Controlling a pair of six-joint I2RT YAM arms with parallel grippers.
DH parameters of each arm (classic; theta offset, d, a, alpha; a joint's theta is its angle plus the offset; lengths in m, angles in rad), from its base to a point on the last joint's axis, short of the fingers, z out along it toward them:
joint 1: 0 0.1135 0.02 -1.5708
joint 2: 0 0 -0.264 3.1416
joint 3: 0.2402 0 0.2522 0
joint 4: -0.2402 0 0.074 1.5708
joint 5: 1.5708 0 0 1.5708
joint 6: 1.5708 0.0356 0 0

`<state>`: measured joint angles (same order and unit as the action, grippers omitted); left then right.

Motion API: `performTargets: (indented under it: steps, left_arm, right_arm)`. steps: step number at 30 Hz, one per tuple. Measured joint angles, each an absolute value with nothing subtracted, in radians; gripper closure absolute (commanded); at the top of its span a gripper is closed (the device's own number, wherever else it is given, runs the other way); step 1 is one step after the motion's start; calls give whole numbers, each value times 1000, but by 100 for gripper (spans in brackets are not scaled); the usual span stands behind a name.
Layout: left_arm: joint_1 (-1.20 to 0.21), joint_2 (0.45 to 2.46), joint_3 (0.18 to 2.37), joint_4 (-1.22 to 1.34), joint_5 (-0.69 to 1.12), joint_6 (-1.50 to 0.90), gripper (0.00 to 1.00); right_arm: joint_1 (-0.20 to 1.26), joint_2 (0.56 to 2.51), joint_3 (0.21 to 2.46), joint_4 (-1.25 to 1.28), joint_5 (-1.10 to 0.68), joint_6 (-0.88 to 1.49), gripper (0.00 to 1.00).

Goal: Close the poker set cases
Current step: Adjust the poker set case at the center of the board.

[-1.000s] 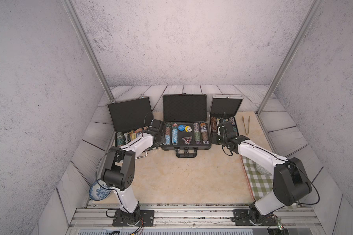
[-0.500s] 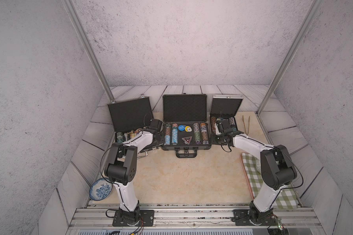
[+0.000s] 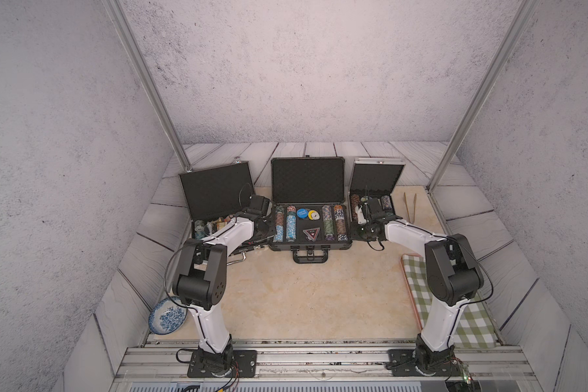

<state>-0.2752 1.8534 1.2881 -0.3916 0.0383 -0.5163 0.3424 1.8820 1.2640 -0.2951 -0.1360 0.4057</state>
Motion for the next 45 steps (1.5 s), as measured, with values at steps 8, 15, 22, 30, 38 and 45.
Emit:
performTargets:
  steps: [8, 15, 22, 30, 38, 45]
  left_arm:
    - [-275, 1891, 1291, -379, 73, -511, 78]
    - [-270, 1865, 1225, -296, 110, -523, 84]
    - [-270, 1832, 1158, -223, 111, -545, 88]
    - [-272, 1794, 1076, -121, 105, -561, 92]
    - [-279, 1778, 1037, -72, 92, -562, 95]
    - [-297, 1712, 971, -100, 97, -577, 96]
  right_arm:
    - [334, 1899, 1260, -270, -186, 394, 71]
    - [323, 1901, 1225, -209, -245, 383, 79]
    - [315, 1879, 1135, -84, -276, 413, 85]
    - [313, 1856, 1069, 10, -279, 445, 87]
    - [313, 1847, 1054, 25, -278, 446, 88]
    - [308, 1823, 1009, 51, -300, 453, 88]
